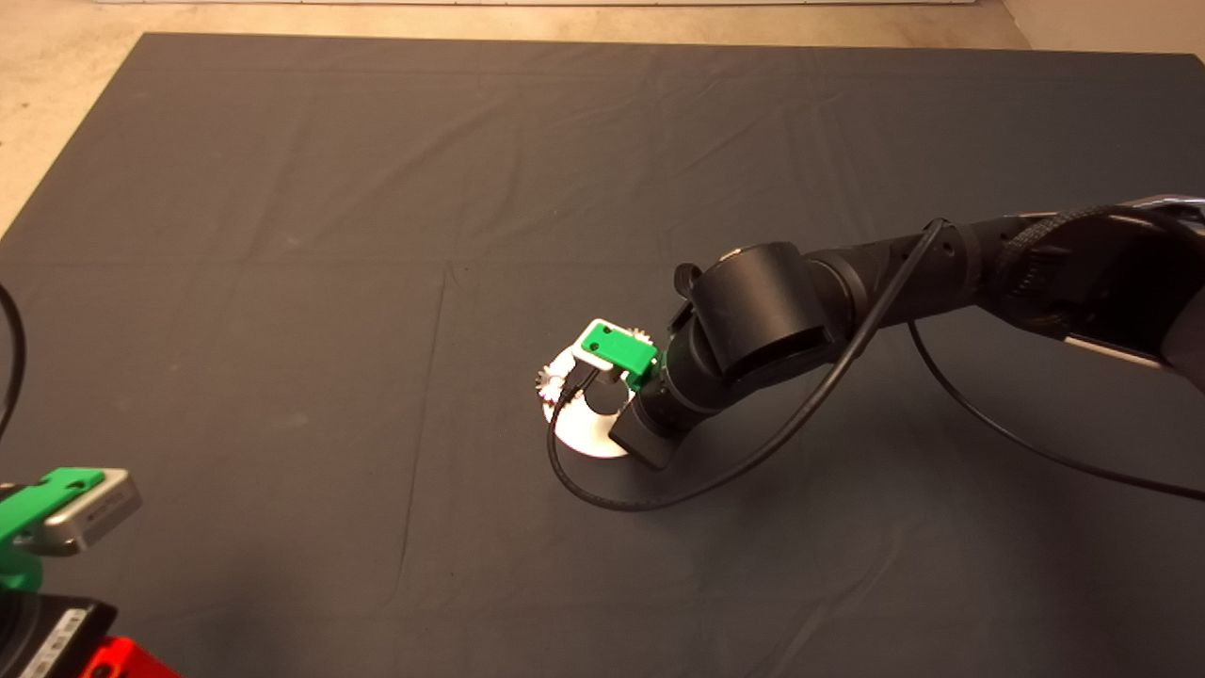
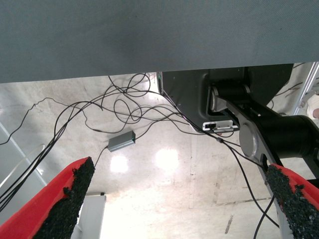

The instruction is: Install three planetary gears onto the carrier pins

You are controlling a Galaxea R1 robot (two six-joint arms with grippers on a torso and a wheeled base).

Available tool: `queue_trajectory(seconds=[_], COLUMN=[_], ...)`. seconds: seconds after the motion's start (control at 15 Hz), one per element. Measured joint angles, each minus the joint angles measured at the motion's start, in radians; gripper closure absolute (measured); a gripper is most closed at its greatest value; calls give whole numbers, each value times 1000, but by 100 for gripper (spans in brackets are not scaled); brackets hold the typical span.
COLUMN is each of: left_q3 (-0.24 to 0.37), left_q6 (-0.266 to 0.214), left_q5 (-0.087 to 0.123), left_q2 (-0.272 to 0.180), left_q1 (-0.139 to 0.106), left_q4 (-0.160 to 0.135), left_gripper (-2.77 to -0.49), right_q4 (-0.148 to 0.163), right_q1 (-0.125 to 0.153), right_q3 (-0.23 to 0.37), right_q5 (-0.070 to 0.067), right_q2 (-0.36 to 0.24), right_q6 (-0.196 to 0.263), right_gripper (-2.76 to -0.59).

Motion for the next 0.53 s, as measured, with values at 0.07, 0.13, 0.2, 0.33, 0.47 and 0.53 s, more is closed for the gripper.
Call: queue_trajectory(seconds=[0.07, 0.13, 0.2, 0.33, 0.47, 0.53], left_q3=[0, 0, 0, 0, 0, 0], left_q6=[3, 5, 7, 8, 10, 11], left_q5=[0, 0, 0, 0, 0, 0], left_q2=[0, 0, 0, 0, 0, -3], left_q1=[0, 0, 0, 0, 0, 0], left_q4=[0, 0, 0, -1, -7, -8], left_gripper=[-251, -251, -251, -251, -251, -251], right_q4=[0, 0, 0, 0, 0, 0], right_q1=[0, 0, 0, 0, 0, 0], right_q3=[-2, -4, -5, -6, -7, -7], right_q5=[0, 1, 1, 1, 1, 1], right_q2=[5, 8, 10, 10, 10, 10], right_q6=[0, 0, 0, 0, 0, 0], right_gripper=[-99, -99, -99, -99, -99, -99])
